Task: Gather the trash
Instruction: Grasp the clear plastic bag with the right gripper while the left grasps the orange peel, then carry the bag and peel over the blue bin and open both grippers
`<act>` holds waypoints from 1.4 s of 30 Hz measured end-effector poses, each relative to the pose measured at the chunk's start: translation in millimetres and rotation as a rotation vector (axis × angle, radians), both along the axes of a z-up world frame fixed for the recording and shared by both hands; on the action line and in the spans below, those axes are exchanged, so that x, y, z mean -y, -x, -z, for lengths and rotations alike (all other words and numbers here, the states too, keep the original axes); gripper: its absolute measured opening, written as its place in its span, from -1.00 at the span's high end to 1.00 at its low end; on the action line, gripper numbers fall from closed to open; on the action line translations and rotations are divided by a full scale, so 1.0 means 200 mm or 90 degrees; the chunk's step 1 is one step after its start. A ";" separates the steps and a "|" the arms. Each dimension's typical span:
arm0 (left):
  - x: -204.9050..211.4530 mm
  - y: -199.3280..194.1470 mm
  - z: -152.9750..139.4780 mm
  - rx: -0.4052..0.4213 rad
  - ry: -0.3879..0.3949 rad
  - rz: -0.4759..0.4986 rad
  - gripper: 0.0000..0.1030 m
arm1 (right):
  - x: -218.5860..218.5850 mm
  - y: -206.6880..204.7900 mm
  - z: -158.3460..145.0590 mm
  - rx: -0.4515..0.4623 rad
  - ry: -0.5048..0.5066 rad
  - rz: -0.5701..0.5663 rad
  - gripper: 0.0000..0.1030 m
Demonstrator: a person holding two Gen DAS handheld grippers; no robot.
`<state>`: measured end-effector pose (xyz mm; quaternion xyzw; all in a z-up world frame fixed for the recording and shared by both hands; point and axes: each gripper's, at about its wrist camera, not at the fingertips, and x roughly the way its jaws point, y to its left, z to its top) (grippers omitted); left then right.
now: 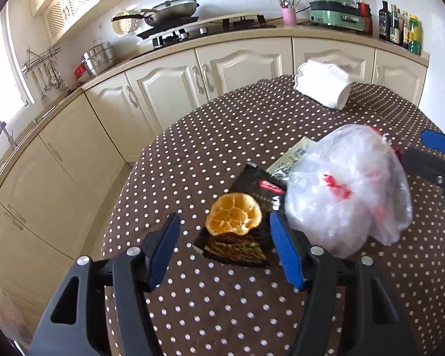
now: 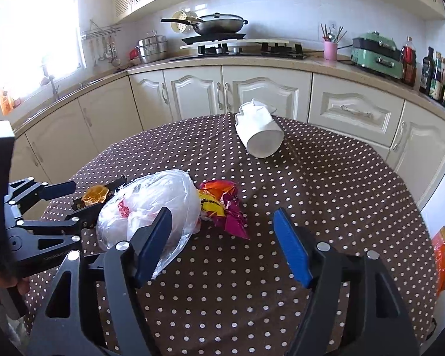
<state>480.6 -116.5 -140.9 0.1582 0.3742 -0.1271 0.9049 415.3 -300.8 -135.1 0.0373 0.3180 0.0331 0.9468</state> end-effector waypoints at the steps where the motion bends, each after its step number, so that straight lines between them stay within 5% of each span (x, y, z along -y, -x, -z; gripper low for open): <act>1: -0.01 -0.01 0.00 -0.002 0.004 -0.003 -0.19 | 0.00 0.00 0.00 -0.001 -0.004 -0.001 -0.33; 5: 0.01 -0.03 0.01 -0.016 0.014 0.012 0.28 | -0.01 0.00 0.00 -0.002 -0.013 -0.008 -0.33; 17: -0.11 0.13 -0.12 0.031 0.117 0.006 0.29 | -0.15 -0.03 0.02 -0.046 -0.026 -0.061 -0.29; 22: -0.14 0.24 -0.19 0.050 0.140 0.013 0.29 | -0.19 -0.03 0.04 -0.063 -0.024 -0.084 0.67; 25: -0.18 0.32 -0.23 0.058 0.165 0.015 0.29 | -0.23 0.04 -0.01 -0.036 -0.006 -0.081 0.87; 34: -0.47 0.58 -0.40 0.098 0.246 -0.013 0.29 | -0.43 0.30 -0.33 0.080 0.012 -0.116 0.92; 42: -0.87 0.83 -0.38 0.110 0.265 -0.099 0.29 | -0.91 0.41 -0.36 0.080 0.011 -0.237 0.92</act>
